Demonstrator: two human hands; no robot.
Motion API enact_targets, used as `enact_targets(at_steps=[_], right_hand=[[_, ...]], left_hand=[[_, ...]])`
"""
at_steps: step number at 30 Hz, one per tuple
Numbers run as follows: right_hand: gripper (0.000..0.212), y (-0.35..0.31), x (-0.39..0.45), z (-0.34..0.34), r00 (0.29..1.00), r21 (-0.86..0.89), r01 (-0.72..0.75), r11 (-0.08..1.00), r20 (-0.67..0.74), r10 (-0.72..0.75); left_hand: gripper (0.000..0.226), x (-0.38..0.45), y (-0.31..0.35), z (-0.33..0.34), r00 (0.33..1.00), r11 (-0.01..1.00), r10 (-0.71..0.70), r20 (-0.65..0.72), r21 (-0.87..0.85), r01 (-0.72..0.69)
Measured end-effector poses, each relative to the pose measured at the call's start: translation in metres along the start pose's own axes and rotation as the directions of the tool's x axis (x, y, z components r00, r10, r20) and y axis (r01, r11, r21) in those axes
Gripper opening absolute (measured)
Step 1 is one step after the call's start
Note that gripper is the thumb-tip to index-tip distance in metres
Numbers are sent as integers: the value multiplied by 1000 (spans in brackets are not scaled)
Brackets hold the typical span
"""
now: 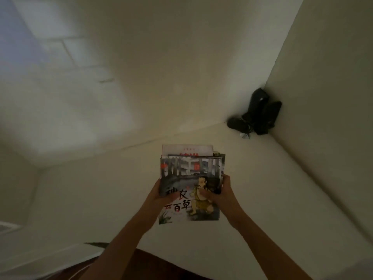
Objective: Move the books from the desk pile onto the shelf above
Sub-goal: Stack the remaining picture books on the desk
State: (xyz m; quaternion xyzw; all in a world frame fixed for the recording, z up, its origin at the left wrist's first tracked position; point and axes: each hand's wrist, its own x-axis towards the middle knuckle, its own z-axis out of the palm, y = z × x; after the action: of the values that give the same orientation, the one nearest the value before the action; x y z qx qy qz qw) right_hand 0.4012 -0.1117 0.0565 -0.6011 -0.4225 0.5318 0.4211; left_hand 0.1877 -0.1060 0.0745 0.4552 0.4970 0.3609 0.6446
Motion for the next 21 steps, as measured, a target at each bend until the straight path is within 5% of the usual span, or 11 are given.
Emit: enact_targets(at_steps=[5,9,15,21], right_hand=[[71,-89,-17,30,991,121,48,992,114,-62],[73,-170,-35,64,939,115,212,971,253,-235],[61,-298,-84,110,777,211,465,860,369,-510],[63,-424,-137,140,568,334,644,688,394,-723]], left_hand=[[59,-49,76,-19,974,982,183,-136,73,-174],[44,-105,141,-40,883,930,360,-303,196,-312],[54,-195,239,-58,628,782,623,-466,387,-489],[60,-260,345,-66,306,531,830,-467,492,-690]])
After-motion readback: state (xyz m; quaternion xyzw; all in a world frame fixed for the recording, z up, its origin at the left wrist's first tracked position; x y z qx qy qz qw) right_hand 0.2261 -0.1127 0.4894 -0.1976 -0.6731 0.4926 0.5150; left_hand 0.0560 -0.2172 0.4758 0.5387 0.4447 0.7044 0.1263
